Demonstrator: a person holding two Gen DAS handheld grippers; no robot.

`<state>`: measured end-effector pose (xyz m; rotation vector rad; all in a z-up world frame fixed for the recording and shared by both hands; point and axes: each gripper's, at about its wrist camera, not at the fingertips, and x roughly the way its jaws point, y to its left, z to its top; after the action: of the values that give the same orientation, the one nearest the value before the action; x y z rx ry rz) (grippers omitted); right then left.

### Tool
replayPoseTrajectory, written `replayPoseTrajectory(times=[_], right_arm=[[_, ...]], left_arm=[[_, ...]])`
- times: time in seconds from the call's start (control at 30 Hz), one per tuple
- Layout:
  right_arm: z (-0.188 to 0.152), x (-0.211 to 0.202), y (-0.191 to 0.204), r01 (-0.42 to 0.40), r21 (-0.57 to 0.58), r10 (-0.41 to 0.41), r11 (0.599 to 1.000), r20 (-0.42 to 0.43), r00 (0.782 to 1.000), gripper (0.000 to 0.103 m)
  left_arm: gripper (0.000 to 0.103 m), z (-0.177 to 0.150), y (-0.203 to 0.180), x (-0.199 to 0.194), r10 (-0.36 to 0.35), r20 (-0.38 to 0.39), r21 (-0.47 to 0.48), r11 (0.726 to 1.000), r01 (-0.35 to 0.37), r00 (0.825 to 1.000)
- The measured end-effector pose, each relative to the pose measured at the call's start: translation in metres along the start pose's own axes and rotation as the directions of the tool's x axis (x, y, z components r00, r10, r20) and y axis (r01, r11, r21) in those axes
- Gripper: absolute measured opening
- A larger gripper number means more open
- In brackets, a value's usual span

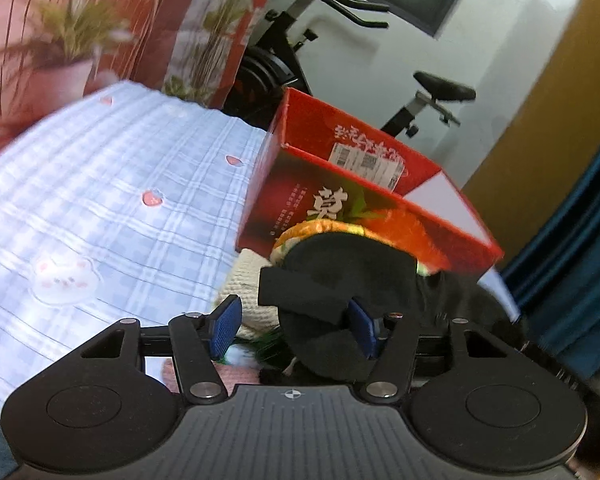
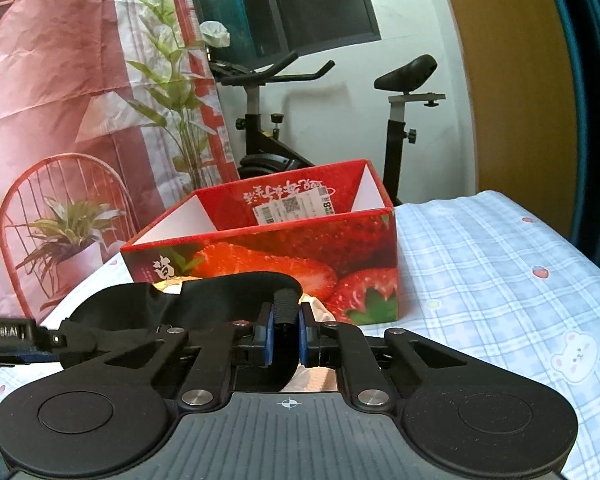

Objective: Organize soft objects
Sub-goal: 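Carry the eye mask into the red box and open the right tool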

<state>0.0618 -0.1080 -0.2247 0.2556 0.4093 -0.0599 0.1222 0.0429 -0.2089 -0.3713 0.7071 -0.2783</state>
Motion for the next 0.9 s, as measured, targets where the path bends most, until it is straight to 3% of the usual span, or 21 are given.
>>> replayPoseTrajectory(times=[0.17, 0.33, 0.47, 0.9], right_arm=[[-0.001, 0.003, 0.0, 0.0, 0.003, 0.0, 1.0, -0.008, 1.0, 0.011], [0.003, -0.001, 0.003, -0.015, -0.007, 0.015, 1.0, 0.009, 1.0, 0.01], [0.013, -0.005, 0.008, -0.057, -0.021, 0.057, 0.998, 0.026, 0.998, 0.01], [0.073, -0.005, 0.031, -0.125, -0.148, 0.141, 0.981, 0.102, 0.985, 0.009]], left_arm=[[0.058, 0.004, -0.01, 0.004, -0.051, 0.018, 0.041, 0.998, 0.05, 0.999], [0.019, 0.004, -0.016, -0.002, -0.062, 0.036, 0.118, 0.991, 0.058, 0.997], [0.012, 0.011, -0.012, -0.01, -0.078, 0.064, 0.119, 0.99, 0.07, 0.995], [0.011, 0.051, -0.046, -0.03, -0.101, 0.235, 0.266, 0.963, 0.036, 0.967]])
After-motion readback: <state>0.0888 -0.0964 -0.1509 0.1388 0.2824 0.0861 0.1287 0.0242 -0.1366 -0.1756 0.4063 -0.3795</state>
